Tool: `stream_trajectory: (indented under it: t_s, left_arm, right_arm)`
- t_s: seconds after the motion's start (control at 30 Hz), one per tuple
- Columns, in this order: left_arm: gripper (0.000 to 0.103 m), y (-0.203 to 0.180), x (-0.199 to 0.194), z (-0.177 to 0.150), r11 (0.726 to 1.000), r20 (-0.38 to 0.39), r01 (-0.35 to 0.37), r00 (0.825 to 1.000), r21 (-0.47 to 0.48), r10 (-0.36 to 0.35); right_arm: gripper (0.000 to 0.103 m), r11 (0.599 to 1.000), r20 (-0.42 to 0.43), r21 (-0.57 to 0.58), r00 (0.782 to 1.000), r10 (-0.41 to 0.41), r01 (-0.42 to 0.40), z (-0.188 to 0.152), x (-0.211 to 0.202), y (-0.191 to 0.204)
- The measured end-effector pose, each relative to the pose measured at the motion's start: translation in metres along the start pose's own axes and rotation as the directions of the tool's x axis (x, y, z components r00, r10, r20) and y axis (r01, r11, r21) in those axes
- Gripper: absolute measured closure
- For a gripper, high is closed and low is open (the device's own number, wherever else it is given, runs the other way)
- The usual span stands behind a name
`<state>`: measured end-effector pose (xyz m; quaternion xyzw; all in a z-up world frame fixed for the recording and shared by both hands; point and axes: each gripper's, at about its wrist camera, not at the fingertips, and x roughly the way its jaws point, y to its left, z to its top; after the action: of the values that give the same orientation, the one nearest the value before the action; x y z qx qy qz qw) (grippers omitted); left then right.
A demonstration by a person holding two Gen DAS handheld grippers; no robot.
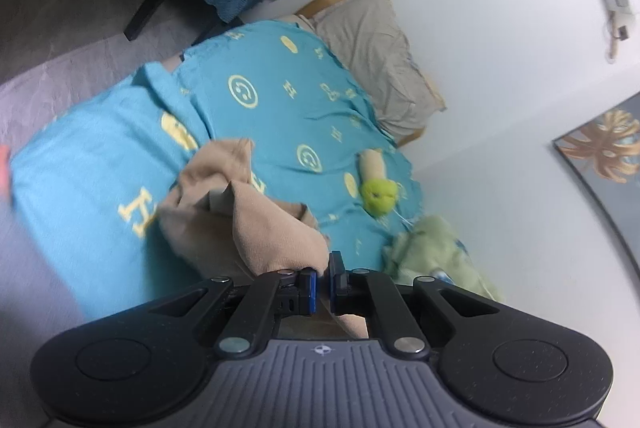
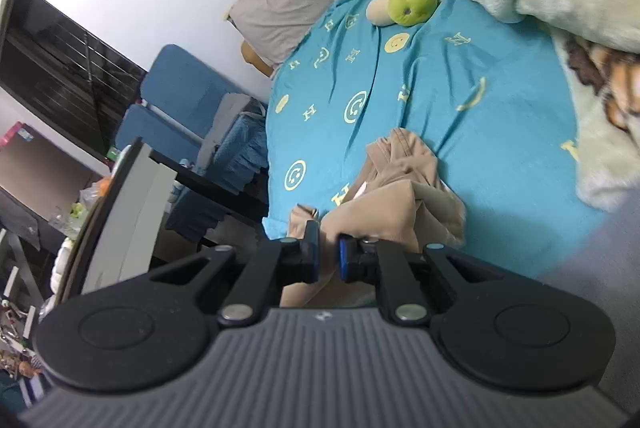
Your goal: Fold clothes
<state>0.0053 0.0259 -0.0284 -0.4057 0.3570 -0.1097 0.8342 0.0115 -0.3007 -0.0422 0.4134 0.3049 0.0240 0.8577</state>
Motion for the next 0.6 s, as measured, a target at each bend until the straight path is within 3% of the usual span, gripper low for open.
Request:
stream_trajectory:
  t_s: [0.33,0.5,0.6]
  left_arm:
    - [0.095,0.003,0.152,0.077,0.983,-0.018,-0.147,0.989,0.11,0.15]
    - [0.094,0.033,0.22,0.088,0.961,-0.045,-0.174,0.981,0.216,0.188]
    - [0.094,0.041,0.242,0.09,0.939,-0.059,-0.186,0.976,0.289,0.212]
  right_arm:
    - [0.09,0.996,-0.106,-0.031,0.991,-0.087,0.084,0.069,0.146,0.002]
    - [0.09,0.992,-0.166,-0.065,0.979,-0.115,0.105,0.077,0.216,-0.018]
    - [0.089,0.99,-0.201,-0.072,0.97,-0.134,0.122,0.076,0.244,-0.032]
